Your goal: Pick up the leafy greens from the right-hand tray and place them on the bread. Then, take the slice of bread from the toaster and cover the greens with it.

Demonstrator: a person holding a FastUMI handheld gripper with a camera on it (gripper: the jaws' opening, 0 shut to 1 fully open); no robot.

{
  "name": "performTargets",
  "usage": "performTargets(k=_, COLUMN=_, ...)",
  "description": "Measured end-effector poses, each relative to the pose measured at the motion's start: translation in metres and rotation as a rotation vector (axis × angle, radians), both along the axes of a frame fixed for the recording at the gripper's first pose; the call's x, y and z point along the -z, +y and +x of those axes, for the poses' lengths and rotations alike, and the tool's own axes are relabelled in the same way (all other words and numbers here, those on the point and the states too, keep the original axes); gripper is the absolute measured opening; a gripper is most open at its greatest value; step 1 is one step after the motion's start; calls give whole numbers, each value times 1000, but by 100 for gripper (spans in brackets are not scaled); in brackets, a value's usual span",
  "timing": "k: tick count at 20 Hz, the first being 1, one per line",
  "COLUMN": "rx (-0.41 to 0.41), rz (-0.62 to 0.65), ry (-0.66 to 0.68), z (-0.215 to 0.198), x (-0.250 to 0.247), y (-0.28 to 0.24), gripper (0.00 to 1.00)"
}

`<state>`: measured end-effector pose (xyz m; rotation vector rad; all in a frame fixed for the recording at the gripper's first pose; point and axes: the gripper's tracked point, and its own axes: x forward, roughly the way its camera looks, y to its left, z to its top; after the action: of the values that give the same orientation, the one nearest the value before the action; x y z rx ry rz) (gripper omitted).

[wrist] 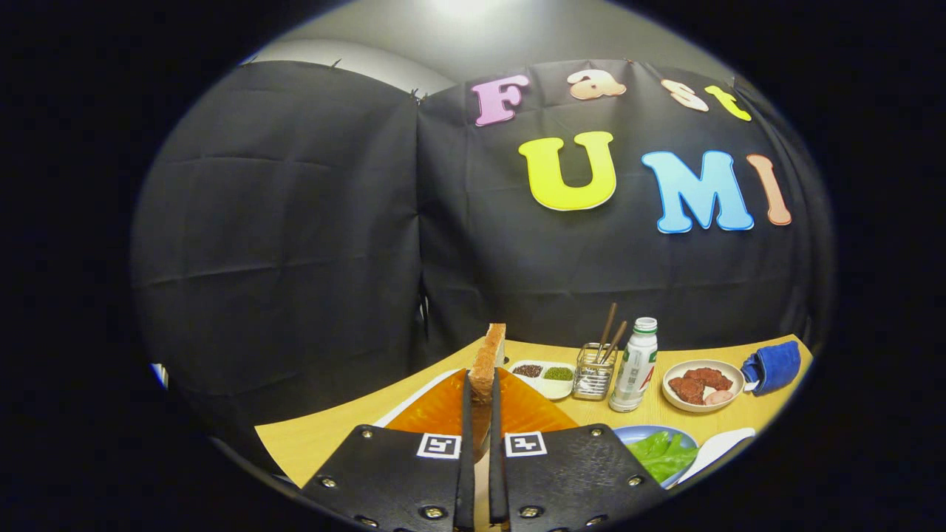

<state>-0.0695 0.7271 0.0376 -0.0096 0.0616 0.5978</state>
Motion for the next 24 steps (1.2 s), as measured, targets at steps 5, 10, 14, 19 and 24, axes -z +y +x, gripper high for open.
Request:
performTargets(k=5, rx=16, rz=29, ry=-25, z=-9, x=-30, y=-31, gripper=8)
performTargets(k=10, rx=75, rz=5, ry=-43, z=-9, x=-24, y=-74, gripper=7)
performTargets(k=14, rx=115, rz=-12, ry=0, z=-5, x=-4, y=-103, gripper=8)
performTargets(k=19, rx=161, rz=-25, ry=39, z=7, x=23, y=-127, gripper=8)
performTargets(k=24, rx=183, rz=-30, ry=76, z=14, x=43, y=-141, gripper=8)
